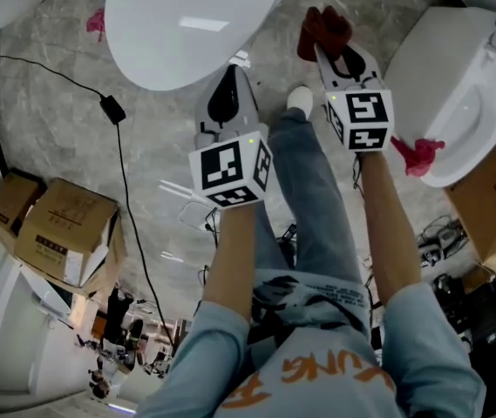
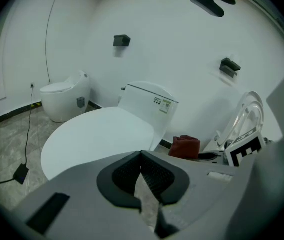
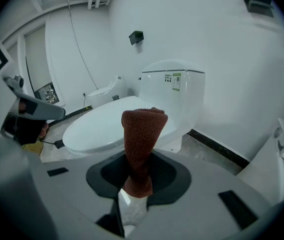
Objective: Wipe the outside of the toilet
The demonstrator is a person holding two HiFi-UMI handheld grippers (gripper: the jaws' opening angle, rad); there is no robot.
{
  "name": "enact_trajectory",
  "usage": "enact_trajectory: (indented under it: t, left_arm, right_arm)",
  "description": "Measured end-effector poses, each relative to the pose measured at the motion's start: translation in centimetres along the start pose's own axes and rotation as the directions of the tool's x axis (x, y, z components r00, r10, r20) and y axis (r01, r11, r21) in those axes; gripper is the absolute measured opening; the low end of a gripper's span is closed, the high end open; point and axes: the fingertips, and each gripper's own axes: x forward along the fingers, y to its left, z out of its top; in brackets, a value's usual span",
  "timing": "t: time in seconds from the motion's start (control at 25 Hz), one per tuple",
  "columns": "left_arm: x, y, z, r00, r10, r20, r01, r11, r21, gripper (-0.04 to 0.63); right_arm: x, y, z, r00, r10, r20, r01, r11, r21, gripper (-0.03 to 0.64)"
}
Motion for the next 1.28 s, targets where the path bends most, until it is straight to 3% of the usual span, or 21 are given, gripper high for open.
enact_trajectory:
  t: [0.8, 1.0, 1.28]
  left_arm:
    - [1.9, 2.6, -7.1, 0.996, 0.081, -0.022, -0.083, 0.989, -0.122, -0.008]
    - [1.4, 4.2, -8.0, 0.995, 0.1, -0.019, -0.101, 0.985, -0.138, -0.008]
    - [0.8, 5.7, -9.6, 0.992, 0.127, -0.016, -0.127, 0.974, -0.187, -0.008]
  right_arm:
    - [11.3, -3.9, -2.8, 0.995, -0.081, -0.057, 0.072, 0.988, -0.134, 0.091]
    - [13.2, -3.3, -2.9, 0.994, -0.089, -0.06, 0.082, 0.989, -0.119, 0.09]
    - [14.4, -1.4, -3.6, 0.992, -0.074, -0.102, 0.051, 0.977, -0.209, 0.089]
